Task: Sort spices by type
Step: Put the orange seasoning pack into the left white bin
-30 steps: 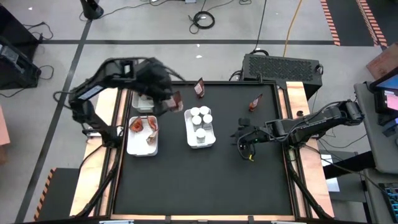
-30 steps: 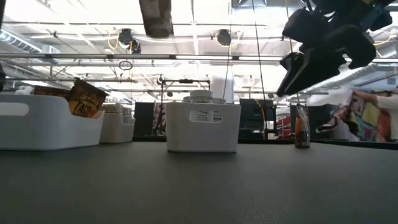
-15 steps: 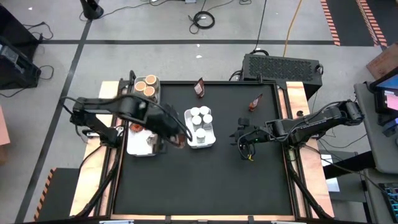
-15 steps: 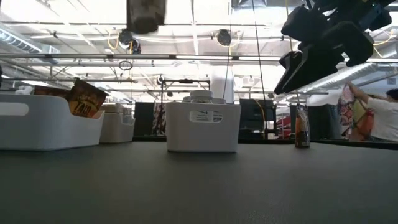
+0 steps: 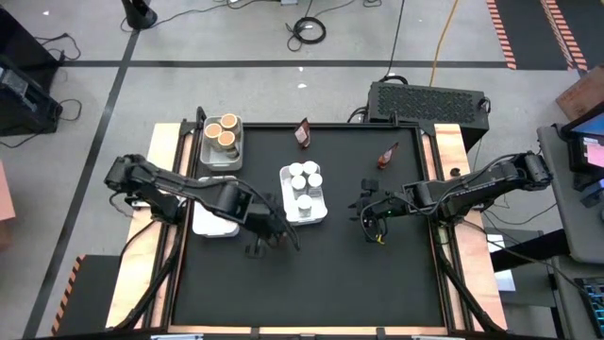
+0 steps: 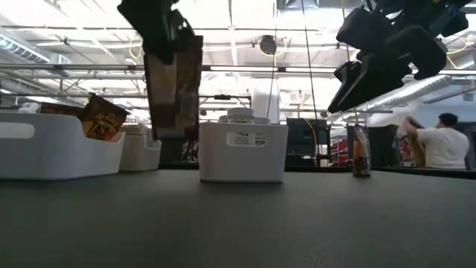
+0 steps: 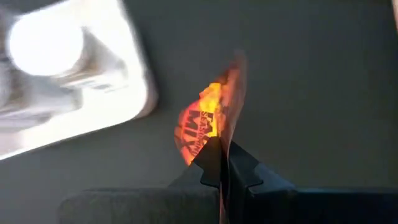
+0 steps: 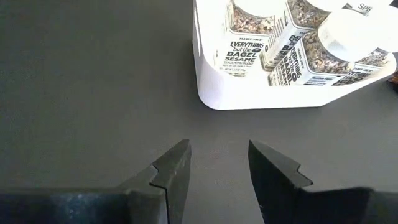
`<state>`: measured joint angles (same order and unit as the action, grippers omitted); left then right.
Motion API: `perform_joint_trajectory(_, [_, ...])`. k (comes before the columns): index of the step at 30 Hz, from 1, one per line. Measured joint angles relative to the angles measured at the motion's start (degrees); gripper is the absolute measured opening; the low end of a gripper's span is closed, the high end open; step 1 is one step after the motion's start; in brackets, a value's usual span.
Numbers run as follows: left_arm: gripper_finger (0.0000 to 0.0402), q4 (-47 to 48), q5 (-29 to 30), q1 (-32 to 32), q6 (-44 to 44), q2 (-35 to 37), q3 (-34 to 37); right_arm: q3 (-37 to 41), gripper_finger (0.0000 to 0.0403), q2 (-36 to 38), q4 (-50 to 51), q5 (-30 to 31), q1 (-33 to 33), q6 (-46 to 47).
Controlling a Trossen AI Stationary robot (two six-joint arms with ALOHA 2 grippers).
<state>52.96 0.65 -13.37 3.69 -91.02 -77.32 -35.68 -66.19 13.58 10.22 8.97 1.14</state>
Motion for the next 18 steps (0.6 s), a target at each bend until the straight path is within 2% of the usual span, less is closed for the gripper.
perform_joint_trajectory(6, [0.0, -4.82, -3.17, -1.33, -1.19, 0.0, 6.81, 0.0, 0.0146, 0.0, -0.02, 0.02, 0.01, -0.16])
perform_joint_trajectory(10, [0.0, -4.83, -3.2, -2.67, -4.24, -0.11, 8.01, 0.0, 0.0146, 0.0, -0.02, 0.04, 0.0, -0.22])
perform_joint_trajectory(13, [0.0006, -5.05, -3.13, -2.9, -1.71, -0.28, 8.11, 0.0, 0.0146, 0.0, -0.02, 0.09, 0.0, -0.34])
perform_joint_trajectory(18, [0.0029, -5.1, 0.5, -2.84, 2.61, -0.28, 8.11, 0.0, 0.0146, 0.0, -0.04, 0.13, 0.0, -0.34])
